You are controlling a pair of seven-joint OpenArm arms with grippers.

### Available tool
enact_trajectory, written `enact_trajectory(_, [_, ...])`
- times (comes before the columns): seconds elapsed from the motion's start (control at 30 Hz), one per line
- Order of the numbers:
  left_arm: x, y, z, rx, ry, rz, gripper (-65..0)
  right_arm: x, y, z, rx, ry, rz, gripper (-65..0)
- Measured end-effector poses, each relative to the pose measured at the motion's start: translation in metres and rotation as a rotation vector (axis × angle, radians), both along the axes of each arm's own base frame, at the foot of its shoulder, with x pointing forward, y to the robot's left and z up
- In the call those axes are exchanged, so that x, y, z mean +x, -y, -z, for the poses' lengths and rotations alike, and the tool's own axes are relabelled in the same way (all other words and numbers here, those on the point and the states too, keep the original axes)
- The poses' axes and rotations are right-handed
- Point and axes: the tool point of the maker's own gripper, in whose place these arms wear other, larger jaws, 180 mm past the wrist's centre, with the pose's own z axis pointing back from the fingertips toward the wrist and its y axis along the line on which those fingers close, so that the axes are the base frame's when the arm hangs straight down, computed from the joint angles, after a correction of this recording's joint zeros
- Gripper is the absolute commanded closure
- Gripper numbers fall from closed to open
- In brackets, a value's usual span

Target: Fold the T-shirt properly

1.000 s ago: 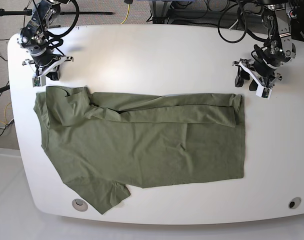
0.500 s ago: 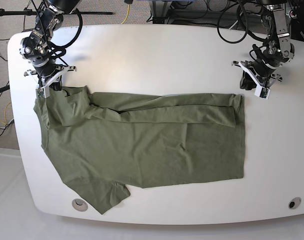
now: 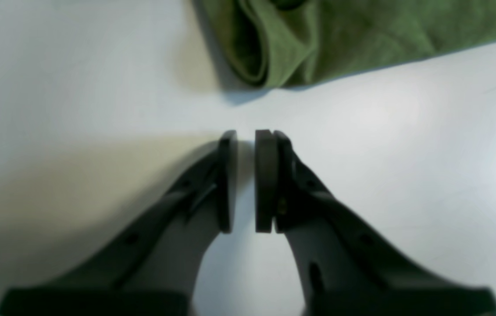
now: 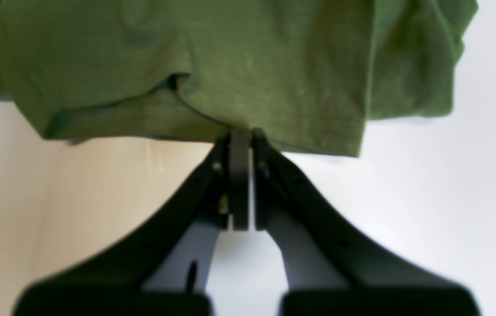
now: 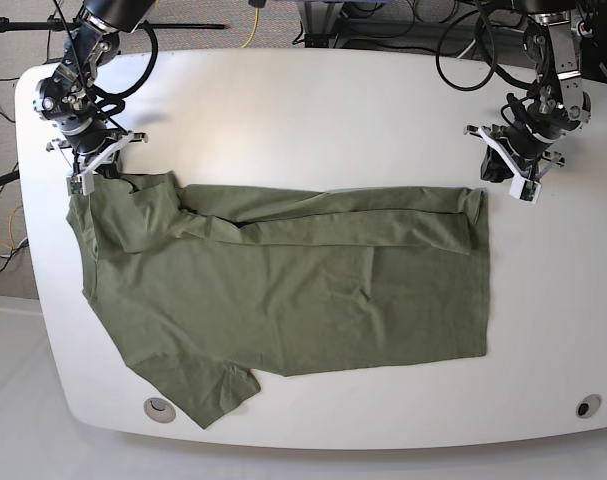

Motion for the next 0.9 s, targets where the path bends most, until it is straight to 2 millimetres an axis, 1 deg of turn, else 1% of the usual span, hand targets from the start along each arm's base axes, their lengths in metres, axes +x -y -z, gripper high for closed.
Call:
enact_trajectory(0.07, [0.002, 0.003, -0.004, -0.021, 0.012, 0.001, -7.7, -0.002, 0.004, -0.003, -0.008, 0.006, 0.005, -1.5])
enact_trajectory(0.13, [0.002, 0.004, -0.006, -0.034, 0.019, 0.002, -7.1, -0.003, 0.009, -0.007, -0.011, 0.016, 0.019, -11.8])
enact_trajectory(0.2, [0.001, 0.004, -0.006, -0.035, 0.019, 0.001, -7.0, -0.003, 0.013, -0.018, -0.023, 0.036, 0.028, -19.8])
enact_trajectory(0.23, [0.0, 0.004, -0.006, -0.034, 0.019, 0.001, -7.1, -0.002, 0.016, -0.027, -0.04, 0.051, 0.034, -24.2])
enact_trajectory(0.3, [-0.003, 0.005, -0.004, -0.033, 0.012, 0.002, -7.2, 0.005, 0.02, -0.047, -0.042, 0.125, 0.047, -32.3])
enact_trajectory(0.37, [-0.005, 0.004, -0.002, -0.029, 0.005, 0.002, -7.2, 0.009, 0.026, -0.061, -0.058, 0.17, 0.061, -39.1])
enact_trajectory(0.4, [-0.007, 0.003, -0.001, -0.02, -0.003, 0.002, -7.2, 0.01, 0.029, -0.066, -0.063, 0.183, 0.07, -42.1])
enact_trajectory(0.47, [-0.007, 0.003, -0.001, -0.015, -0.003, 0.004, -6.3, 0.009, 0.037, -0.069, -0.062, 0.192, 0.114, -50.6])
enact_trajectory(0.5, [-0.006, 0.003, -0.001, -0.014, -0.002, 0.004, -6.3, 0.009, 0.041, -0.069, -0.058, 0.194, 0.136, -50.9])
enact_trajectory(0.53, [-0.006, 0.002, -0.001, -0.008, -0.002, 0.006, -6.3, 0.004, 0.05, -0.066, -0.045, 0.181, 0.194, -51.1])
enact_trajectory(0.57, [-0.005, 0.003, -0.001, -0.005, 0.001, 0.008, -6.4, 0.001, 0.054, -0.063, -0.037, 0.172, 0.227, -51.2])
enact_trajectory(0.63, [-0.003, 0.003, -0.003, -0.009, 0.011, 0.009, -6.6, -0.008, 0.065, -0.053, -0.02, 0.13, 0.298, -51.2])
enact_trajectory(0.7, [-0.002, 0.003, -0.003, -0.006, 0.011, 0.009, -6.7, -0.015, 0.072, -0.045, -0.003, 0.097, 0.34, -51.1])
enact_trajectory(0.8, [-0.002, 0.002, -0.003, -0.006, 0.011, 0.008, -6.8, -0.013, 0.072, -0.04, 0.037, 0.097, 0.357, -50.6])
enact_trajectory(0.87, [-0.002, 0.003, -0.003, -0.01, 0.012, 0.008, -6.6, -0.012, 0.071, -0.035, 0.086, 0.104, 0.372, -47.9])
enact_trajectory(0.9, [-0.001, 0.004, -0.003, -0.012, 0.014, 0.007, -6.5, -0.011, 0.068, -0.033, 0.106, 0.102, 0.372, -45.2])
